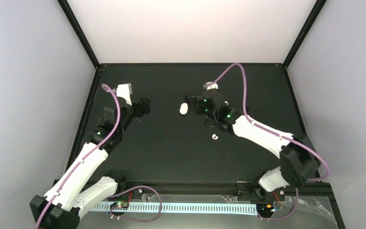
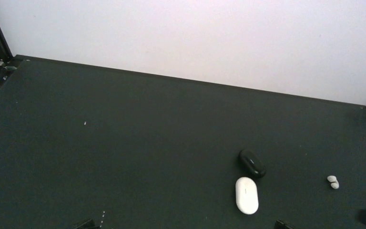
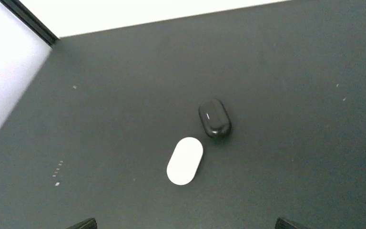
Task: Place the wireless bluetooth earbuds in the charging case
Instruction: Pick up the charging case at the center of the board.
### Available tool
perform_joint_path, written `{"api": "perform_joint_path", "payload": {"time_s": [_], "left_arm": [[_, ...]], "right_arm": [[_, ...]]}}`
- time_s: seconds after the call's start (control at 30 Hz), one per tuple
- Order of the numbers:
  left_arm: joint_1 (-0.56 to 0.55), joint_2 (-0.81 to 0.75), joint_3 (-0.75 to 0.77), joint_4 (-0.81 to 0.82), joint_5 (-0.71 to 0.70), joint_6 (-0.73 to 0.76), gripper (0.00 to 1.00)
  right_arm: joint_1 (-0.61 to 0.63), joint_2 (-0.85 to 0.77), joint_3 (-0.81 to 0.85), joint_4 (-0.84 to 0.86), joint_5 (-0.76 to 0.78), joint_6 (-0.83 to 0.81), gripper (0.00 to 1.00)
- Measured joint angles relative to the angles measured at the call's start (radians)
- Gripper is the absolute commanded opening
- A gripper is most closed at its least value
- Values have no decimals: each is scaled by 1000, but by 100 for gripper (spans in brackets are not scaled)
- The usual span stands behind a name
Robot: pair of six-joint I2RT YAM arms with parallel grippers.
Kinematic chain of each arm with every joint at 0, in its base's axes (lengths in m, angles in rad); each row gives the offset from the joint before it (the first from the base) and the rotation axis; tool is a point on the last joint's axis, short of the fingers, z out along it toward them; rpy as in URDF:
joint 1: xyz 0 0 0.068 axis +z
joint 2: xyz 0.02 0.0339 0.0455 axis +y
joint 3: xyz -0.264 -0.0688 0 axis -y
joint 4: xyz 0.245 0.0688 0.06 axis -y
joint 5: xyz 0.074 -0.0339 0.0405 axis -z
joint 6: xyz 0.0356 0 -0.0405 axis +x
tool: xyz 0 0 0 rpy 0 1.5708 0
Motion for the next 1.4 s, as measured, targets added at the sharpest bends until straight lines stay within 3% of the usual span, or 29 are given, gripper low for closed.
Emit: {"api": "perform_joint_path", "payload": {"time_s": [0.27,0.57,0.87,1.2,1.4], "left_arm": [[0,-22,0,-3,34,-5,99],[0,-44,0,4,92,-15,99],[0,-42,0,14,139,-26,99],[0,-43,0,21,163,-31,99],[0,-43,0,24,163,-31,99]], "right_arm": [[-58,287,173,-12,-13,42,93],[-124,571,372,-6,-183,88,89],[-116,648,375,13,-291,171,86],[-75,682,397,-11,-290,177,81],[-57,746,505,-90,-226,132,73]]}}
